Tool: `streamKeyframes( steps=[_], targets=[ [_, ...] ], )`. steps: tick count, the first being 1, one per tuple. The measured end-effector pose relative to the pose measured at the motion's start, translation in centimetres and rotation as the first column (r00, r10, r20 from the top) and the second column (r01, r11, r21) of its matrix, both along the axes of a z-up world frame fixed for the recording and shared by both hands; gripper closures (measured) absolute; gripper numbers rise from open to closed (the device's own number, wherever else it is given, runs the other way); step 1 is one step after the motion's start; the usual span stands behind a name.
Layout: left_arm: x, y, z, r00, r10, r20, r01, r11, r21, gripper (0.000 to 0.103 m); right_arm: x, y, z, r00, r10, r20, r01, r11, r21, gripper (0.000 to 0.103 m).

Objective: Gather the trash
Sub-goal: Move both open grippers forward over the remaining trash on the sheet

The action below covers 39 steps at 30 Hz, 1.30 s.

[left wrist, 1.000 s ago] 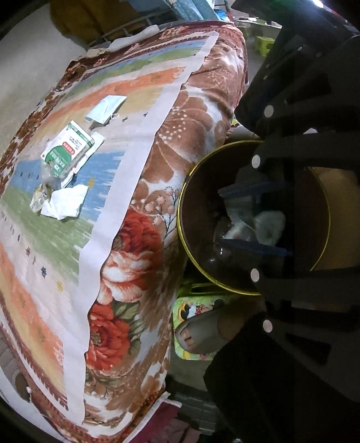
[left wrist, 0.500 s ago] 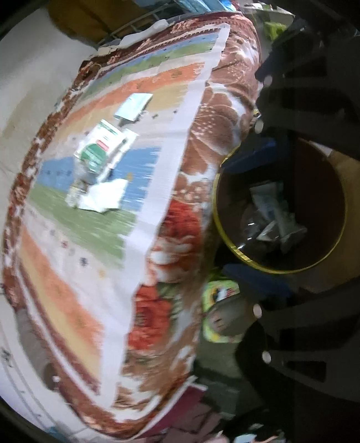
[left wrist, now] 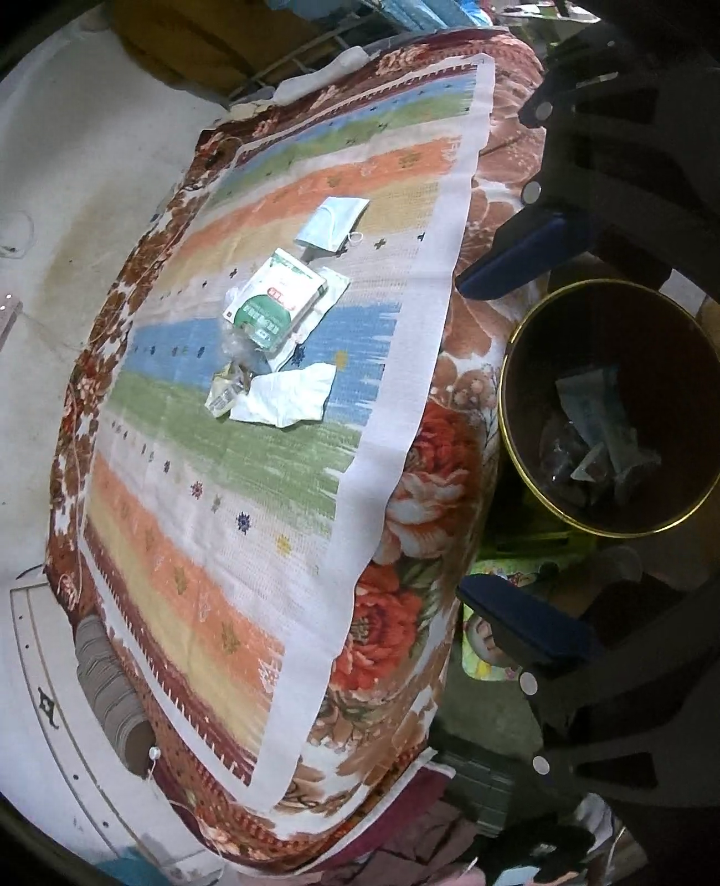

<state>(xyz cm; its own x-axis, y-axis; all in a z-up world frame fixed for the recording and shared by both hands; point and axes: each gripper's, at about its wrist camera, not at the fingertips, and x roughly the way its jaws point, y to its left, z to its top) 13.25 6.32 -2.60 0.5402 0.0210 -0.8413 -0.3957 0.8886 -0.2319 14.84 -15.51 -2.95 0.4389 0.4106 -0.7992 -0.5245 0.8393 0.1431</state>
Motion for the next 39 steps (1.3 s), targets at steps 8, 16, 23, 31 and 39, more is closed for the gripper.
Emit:
streamKeyframes(
  steps=[8,16,23,31,39],
  targets=[
    [2.3,0.7,0.5,0.998,-0.042,-0.039,0.046,0.992,0.114,0.006,1.7,0.3,1.9,0.996,0.047,0.07,-0.043,0.998,-0.049,0.009],
    [4.5,1.5,0.2,0.995,-0.077,-0.069,0.083,0.993,0.085,0.006,4.0,1.2,2.3,0.988,0.088,0.128,-0.072,0.99,-0.123,0.009],
    [6.4,2.2,0.2,0.992,-0.105,-0.074,0.113,0.988,0.11,0.006,5.0,2.0,2.3,0.977,0.111,0.183,-0.077,0.98,-0.182,0.009],
    [8.7,3.9,-0.3,0.988,-0.12,-0.092,0.132,0.983,0.125,0.006,6.8,3.0,1.8,0.97,0.143,0.194,-0.096,0.968,-0.233,0.009],
    [10.7,4.4,-2.0,0.981,-0.147,-0.128,0.16,0.982,0.098,0.006,9.0,4.6,0.9,0.961,0.184,0.207,-0.123,0.953,-0.278,0.009]
  ],
)
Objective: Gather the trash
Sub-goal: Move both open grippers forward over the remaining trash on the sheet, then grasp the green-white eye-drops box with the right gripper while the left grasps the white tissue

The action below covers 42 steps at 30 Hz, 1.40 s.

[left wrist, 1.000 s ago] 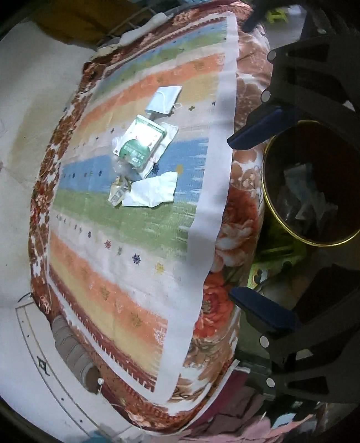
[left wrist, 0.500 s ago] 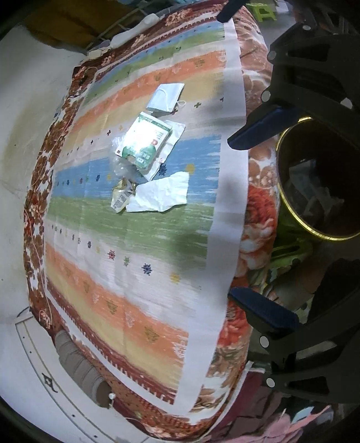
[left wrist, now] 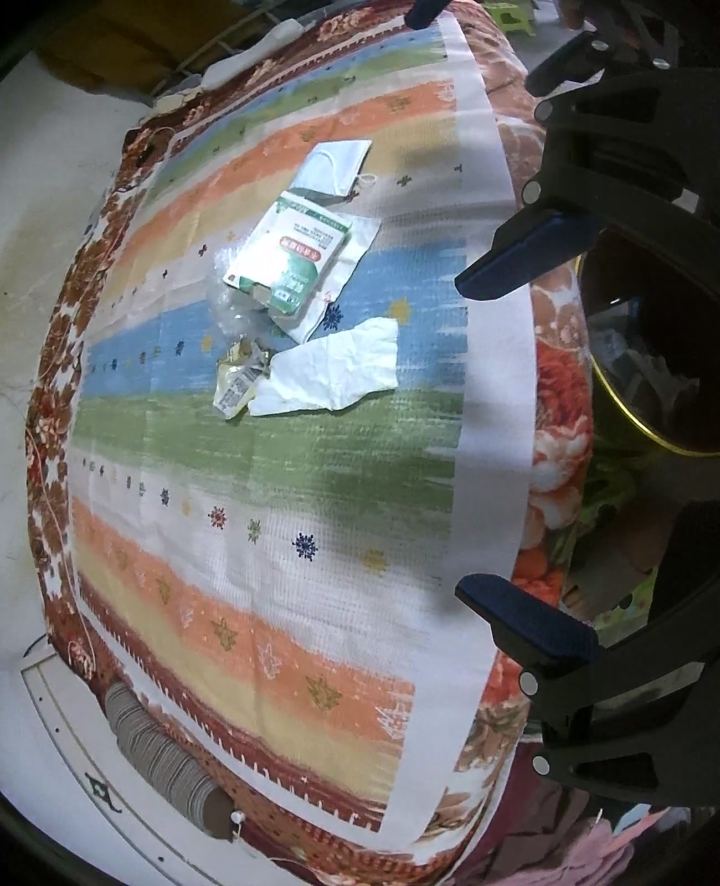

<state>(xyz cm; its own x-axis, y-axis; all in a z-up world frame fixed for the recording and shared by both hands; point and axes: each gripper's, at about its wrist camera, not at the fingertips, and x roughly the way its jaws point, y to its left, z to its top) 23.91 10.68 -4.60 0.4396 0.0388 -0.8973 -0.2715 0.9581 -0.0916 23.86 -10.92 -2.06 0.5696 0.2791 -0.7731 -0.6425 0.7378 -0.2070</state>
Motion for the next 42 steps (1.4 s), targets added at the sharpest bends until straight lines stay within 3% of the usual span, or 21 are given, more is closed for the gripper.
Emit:
streamKeyframes(
  steps=[4,12,23,28,33,38,42],
  targets=[
    [0.8,1.1,-0.4,1.0,0.014,0.012,-0.013,0.999,-0.041,0.006,1.2,0.6,-0.5,1.0,0.017,-0.011,-0.017,1.0,-0.009,0.009],
    [2.0,2.3,-2.0,0.998,0.054,-0.017,-0.055,0.997,-0.056,0.006,2.8,2.3,-2.5,0.997,0.076,0.019,-0.073,0.992,-0.103,0.009],
    [4.3,2.2,-3.7,0.999,-0.008,-0.042,0.008,1.0,-0.002,0.006,6.3,4.2,-4.1,0.992,0.119,0.044,-0.111,0.983,-0.148,0.009],
    [4.9,3.0,-4.6,0.998,0.008,-0.056,-0.008,1.0,-0.009,0.006,8.0,5.4,-5.1,0.987,0.153,0.053,-0.139,0.97,-0.201,0.009],
    [5.2,2.9,-3.7,0.999,-0.044,-0.001,0.044,0.998,-0.033,0.006,9.8,6.5,-5.9,0.981,0.18,0.07,-0.158,0.956,-0.246,0.009],
    [6.1,2.3,-4.9,0.997,-0.07,-0.04,0.068,0.997,-0.033,0.006,11.3,7.2,-6.5,0.981,0.189,0.043,-0.173,0.954,-0.244,0.009],
    [6.7,2.0,-4.9,0.997,-0.066,-0.027,0.065,0.997,-0.033,0.006,11.8,7.9,-7.7,0.971,0.232,0.048,-0.208,0.931,-0.299,0.009]
  ],
)
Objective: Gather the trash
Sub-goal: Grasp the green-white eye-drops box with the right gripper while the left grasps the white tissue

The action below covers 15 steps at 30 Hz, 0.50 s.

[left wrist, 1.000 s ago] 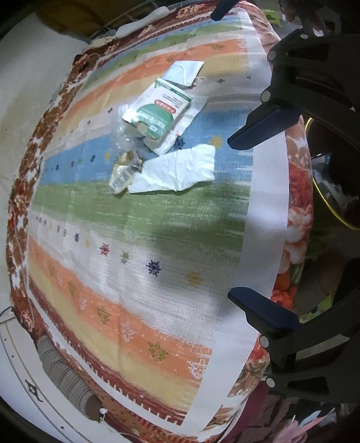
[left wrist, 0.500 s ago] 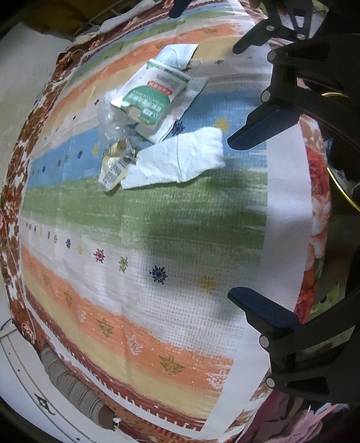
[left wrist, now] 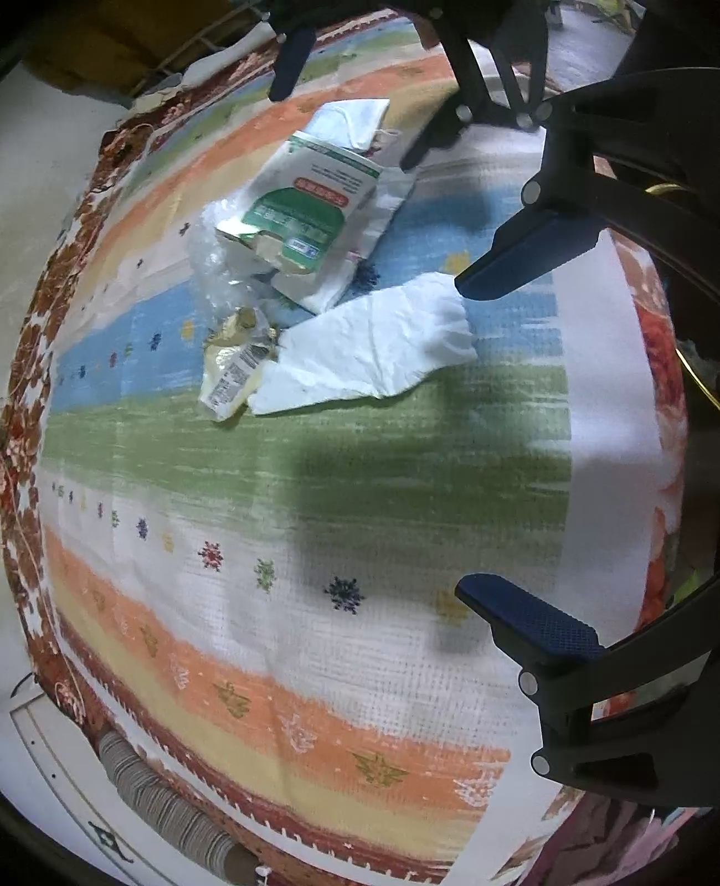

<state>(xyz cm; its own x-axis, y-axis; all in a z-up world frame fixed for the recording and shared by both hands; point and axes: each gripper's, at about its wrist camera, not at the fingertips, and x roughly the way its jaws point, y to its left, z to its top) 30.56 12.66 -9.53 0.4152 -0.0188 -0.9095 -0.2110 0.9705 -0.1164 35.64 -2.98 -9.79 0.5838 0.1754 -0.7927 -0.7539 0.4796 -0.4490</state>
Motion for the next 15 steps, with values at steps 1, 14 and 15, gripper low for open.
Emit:
streamKeyframes(
  steps=[1,14,15],
  targets=[
    [0.1,0.0,0.1,1.0,0.007,0.007,-0.007,1.0,-0.006,0.006,0.2,0.1,-0.1,1.0,-0.001,0.001,0.001,1.0,-0.005,0.009],
    [1.0,0.3,-1.2,0.999,0.047,-0.002,-0.047,0.999,-0.005,0.006,2.8,1.8,-2.4,1.0,0.003,-0.013,-0.005,0.994,-0.109,0.009],
    [1.1,0.4,-1.2,0.999,0.05,0.0,-0.05,0.999,-0.01,0.006,2.9,1.9,-2.6,1.0,0.004,-0.014,-0.006,0.994,-0.114,0.009]
  ],
)
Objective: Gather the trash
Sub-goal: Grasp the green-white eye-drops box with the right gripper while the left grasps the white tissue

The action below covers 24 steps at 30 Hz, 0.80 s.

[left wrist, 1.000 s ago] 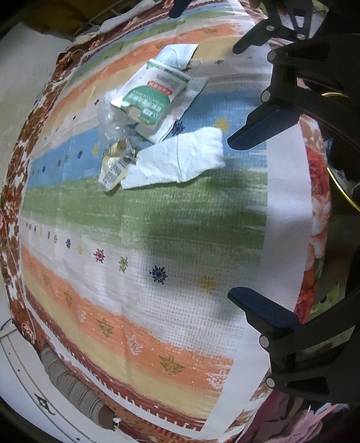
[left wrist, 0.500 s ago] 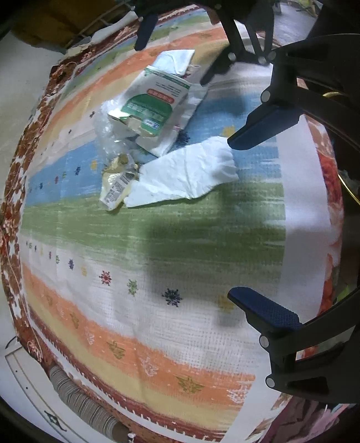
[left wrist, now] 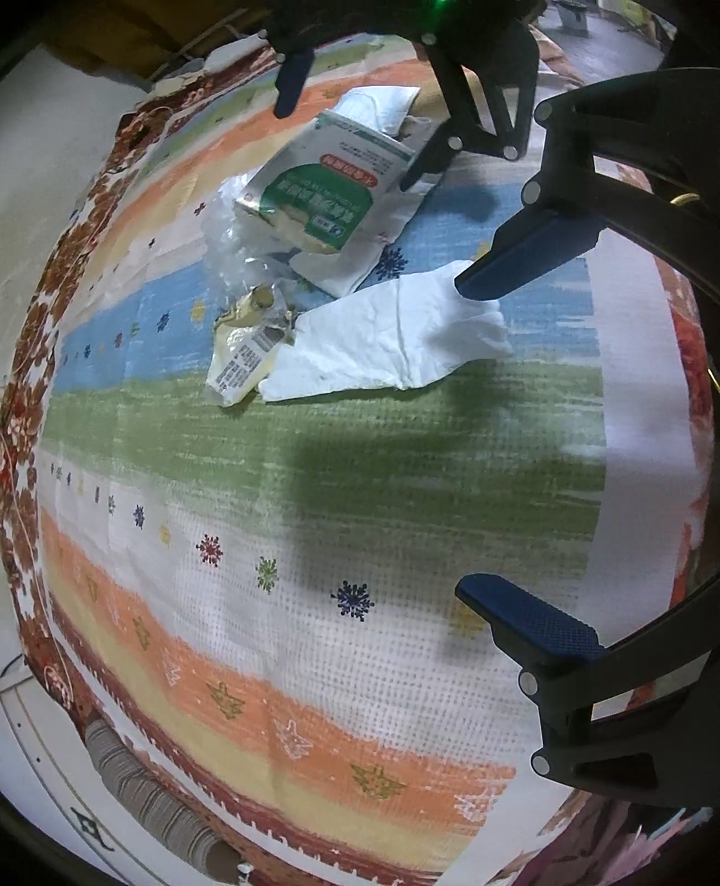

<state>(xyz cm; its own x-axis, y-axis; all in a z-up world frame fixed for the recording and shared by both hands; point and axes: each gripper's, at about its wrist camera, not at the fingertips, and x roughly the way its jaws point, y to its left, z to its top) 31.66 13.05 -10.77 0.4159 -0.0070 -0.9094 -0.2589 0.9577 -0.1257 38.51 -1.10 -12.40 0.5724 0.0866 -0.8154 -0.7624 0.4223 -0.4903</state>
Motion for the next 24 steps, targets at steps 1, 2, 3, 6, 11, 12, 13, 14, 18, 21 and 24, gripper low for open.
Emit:
streamKeyframes(
  steps=[1,2,3,6,11,12,13,14,18,21,24],
  targets=[
    [0.1,0.0,-0.1,1.0,0.0,0.001,0.0,1.0,-0.002,0.006,0.1,0.1,-0.2,1.0,-0.001,0.005,0.001,1.0,-0.006,0.009],
    [0.2,-0.1,-0.1,1.0,-0.006,0.002,0.006,1.0,-0.003,0.006,0.2,0.1,-0.4,1.0,-0.005,0.006,0.005,1.0,-0.009,0.01],
    [0.4,-0.3,-0.2,1.0,-0.017,0.001,0.017,1.0,-0.002,0.006,0.4,0.0,-0.6,1.0,-0.01,0.007,0.01,1.0,-0.016,0.01],
    [1.1,-1.1,-0.4,0.998,-0.063,-0.002,0.063,0.998,0.028,0.006,0.6,0.2,-0.8,1.0,-0.006,0.02,0.007,1.0,-0.027,0.014],
    [2.2,-1.4,-1.1,0.997,-0.076,-0.018,0.076,0.997,0.016,0.009,1.1,0.6,-1.1,1.0,-0.008,0.002,0.008,1.0,-0.021,0.026],
    [2.3,-1.5,-1.2,0.997,-0.078,-0.015,0.078,0.997,0.015,0.01,1.1,0.7,-1.2,1.0,-0.009,-0.002,0.009,1.0,-0.024,0.028],
    [2.4,-1.7,-1.2,0.997,-0.083,-0.009,0.083,0.996,0.016,0.01,1.3,0.6,-1.5,1.0,-0.013,-0.011,0.013,0.999,-0.029,0.033],
    [2.5,-1.9,-1.2,0.996,-0.087,-0.008,0.087,0.996,0.02,0.013,1.4,0.5,-1.6,1.0,-0.018,-0.016,0.018,0.999,-0.03,0.032],
    [2.8,-2.6,-2.2,0.993,-0.109,-0.048,0.112,0.993,0.047,0.037,1.8,-0.2,-1.5,0.998,-0.052,-0.031,0.051,0.999,-0.005,0.033],
    [2.7,-3.1,-2.7,0.989,-0.128,-0.068,0.134,0.988,0.08,0.046,1.8,-0.6,-1.2,0.998,-0.062,-0.016,0.062,0.998,-0.003,0.033],
    [2.6,-3.0,-2.6,0.988,-0.136,-0.076,0.142,0.987,0.079,0.08,1.7,-0.9,-0.9,0.997,-0.078,-0.007,0.078,0.997,0.007,0.033]
  ],
)
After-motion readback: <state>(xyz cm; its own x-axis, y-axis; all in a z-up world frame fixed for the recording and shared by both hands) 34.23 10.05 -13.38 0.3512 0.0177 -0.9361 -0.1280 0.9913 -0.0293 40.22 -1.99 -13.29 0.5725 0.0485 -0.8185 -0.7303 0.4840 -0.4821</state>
